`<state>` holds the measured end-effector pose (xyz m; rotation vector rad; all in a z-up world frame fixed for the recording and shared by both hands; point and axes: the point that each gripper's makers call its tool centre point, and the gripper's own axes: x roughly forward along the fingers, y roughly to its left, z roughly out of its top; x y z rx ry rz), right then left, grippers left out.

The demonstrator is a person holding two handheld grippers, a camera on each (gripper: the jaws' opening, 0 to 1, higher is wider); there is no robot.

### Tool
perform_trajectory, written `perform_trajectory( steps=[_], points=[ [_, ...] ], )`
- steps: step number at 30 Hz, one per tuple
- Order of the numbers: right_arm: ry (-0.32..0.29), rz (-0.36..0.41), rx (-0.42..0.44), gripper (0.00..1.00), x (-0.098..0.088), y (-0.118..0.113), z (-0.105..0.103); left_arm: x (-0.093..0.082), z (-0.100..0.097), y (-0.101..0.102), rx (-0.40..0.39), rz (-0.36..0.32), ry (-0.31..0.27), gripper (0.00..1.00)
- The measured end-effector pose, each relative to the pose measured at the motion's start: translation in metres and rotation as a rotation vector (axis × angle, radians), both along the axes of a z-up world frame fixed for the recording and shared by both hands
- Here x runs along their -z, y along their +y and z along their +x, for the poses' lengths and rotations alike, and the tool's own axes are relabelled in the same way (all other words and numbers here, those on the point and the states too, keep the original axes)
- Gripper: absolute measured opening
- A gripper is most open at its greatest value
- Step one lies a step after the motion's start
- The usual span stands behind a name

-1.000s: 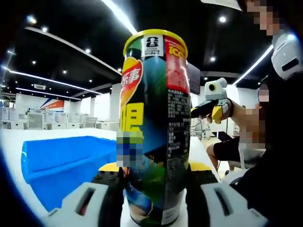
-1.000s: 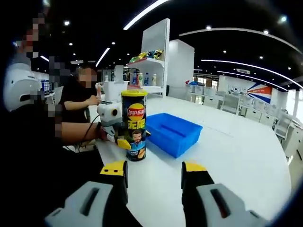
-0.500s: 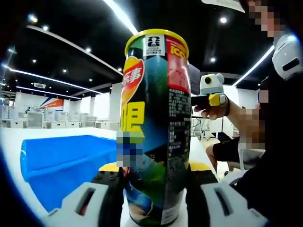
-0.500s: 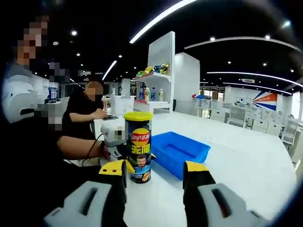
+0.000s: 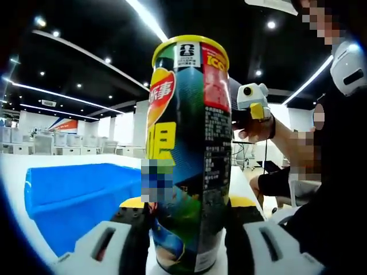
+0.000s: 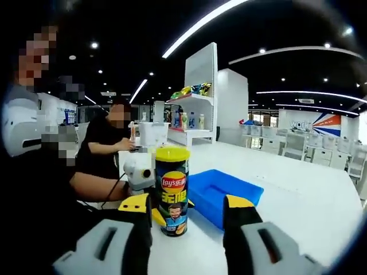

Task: Open the lid of the chip container on the table, take out the chips, place them into the box in front of the container, and close the lid

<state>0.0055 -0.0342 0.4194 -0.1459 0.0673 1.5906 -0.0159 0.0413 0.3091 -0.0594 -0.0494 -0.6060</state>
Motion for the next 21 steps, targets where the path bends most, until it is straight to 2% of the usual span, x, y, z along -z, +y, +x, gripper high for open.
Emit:
perform_trajectory(
  steps=[14, 21],
  points=[
    [-0.003, 0.043, -0.066, 0.51, -0.017, 0.039, -0.011, 0.001, -0.001, 0.000, 0.003, 0.003, 0.002, 0.52],
    [-0.011, 0.039, -0.095, 0.52, -0.017, 0.054, -0.018, 0.001, -0.001, 0.001, 0.003, 0.002, 0.003, 0.52]
  ],
)
